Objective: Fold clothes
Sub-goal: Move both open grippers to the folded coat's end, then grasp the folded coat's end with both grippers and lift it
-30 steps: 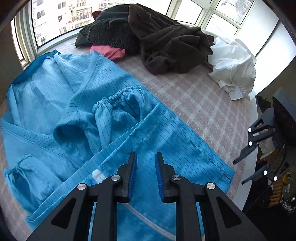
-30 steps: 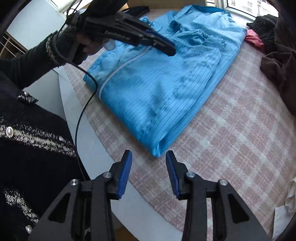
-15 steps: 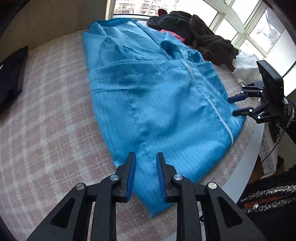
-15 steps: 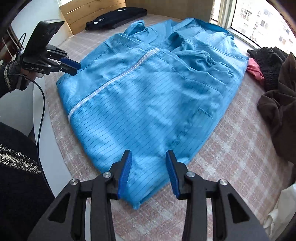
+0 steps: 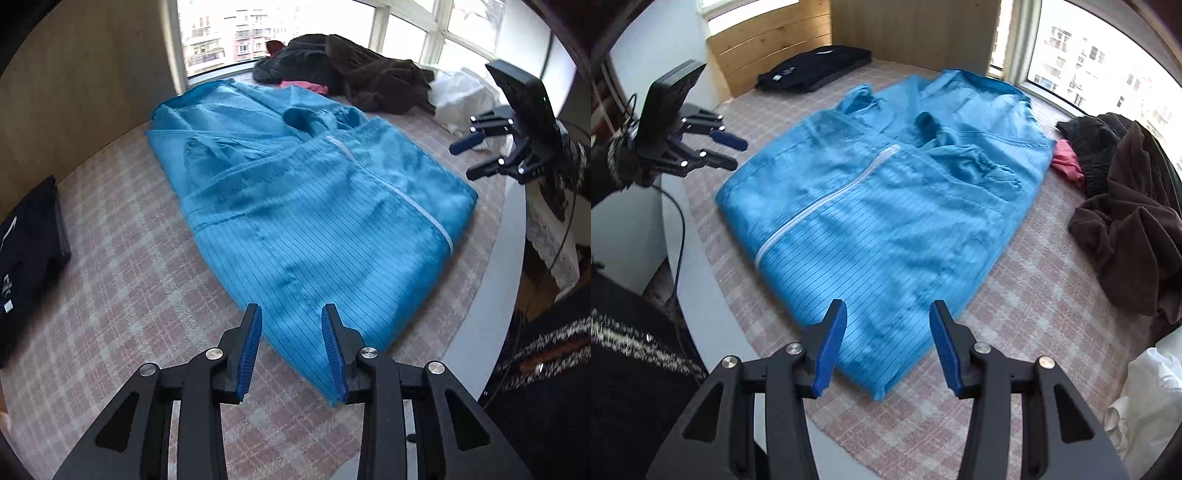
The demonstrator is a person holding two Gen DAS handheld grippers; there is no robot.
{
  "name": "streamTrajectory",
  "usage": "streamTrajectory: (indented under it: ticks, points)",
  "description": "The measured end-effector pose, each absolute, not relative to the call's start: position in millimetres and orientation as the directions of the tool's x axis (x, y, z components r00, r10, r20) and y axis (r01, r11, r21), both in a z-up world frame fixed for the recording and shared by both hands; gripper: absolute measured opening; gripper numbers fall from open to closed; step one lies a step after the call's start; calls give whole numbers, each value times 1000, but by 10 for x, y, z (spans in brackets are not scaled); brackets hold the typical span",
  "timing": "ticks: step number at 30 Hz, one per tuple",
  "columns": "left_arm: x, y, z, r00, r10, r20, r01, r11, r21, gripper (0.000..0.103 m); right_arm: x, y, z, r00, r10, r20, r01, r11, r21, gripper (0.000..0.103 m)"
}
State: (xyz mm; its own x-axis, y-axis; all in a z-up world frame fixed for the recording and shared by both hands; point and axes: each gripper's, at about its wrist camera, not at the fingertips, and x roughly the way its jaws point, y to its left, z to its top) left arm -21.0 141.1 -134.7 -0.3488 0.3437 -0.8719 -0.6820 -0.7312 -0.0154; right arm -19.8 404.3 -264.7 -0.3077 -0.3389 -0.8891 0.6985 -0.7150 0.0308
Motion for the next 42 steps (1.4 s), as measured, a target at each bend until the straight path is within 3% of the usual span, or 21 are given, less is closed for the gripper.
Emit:
streamTrajectory:
  ticks: [9, 17, 20, 23, 26, 27, 29, 32, 42]
  points:
    - [-7, 1690, -1488, -256, 333, -908, -840, -541, 39, 43, 26, 3725, -2939, -273, -257, -927, 800, -595, -71, 48]
    - [-6, 1746, -1601, -238, 300, -924, -870, -489, 65, 46, 64, 3646, -3116, -313, -185, -931, 821, -546, -167, 54]
    - [-20, 1735, -1586, -233, 307, -923, -868, -494, 55, 47, 28, 3662, -3122, -300, -194, -934, 810, -569, -141, 54]
    - [-39, 1731, -1552, -228, 309, -923, -864, -502, 46, 36, -13, 3664, -3118, -292, -191, -937, 797, -591, -128, 49]
    - [-91, 1706, -1463, -206, 342, -917, -854, -520, -2, 13, -43, 3639, -3087, -283, -183, -942, 792, -599, -122, 27]
    - [-97, 1699, -1438, -204, 351, -914, -851, -525, -12, 11, -54, 3634, -3059, -277, -184, -943, 792, -600, -115, 24]
    - [-84, 1693, -1390, -216, 359, -908, -848, -530, -8, 7, -78, 3624, -2962, -284, -189, -940, 789, -603, -118, 14]
    - [-129, 1661, -1170, -247, 381, -891, -839, -544, 0, 6, -155, 3608, -2758, -294, -188, -937, 791, -599, -128, 10]
    - [-1060, 1628, -207, -434, 430, -792, -798, -591, 117, 6, -701, 3662, -1696, -452, -187, -872, 781, -555, -286, 8]
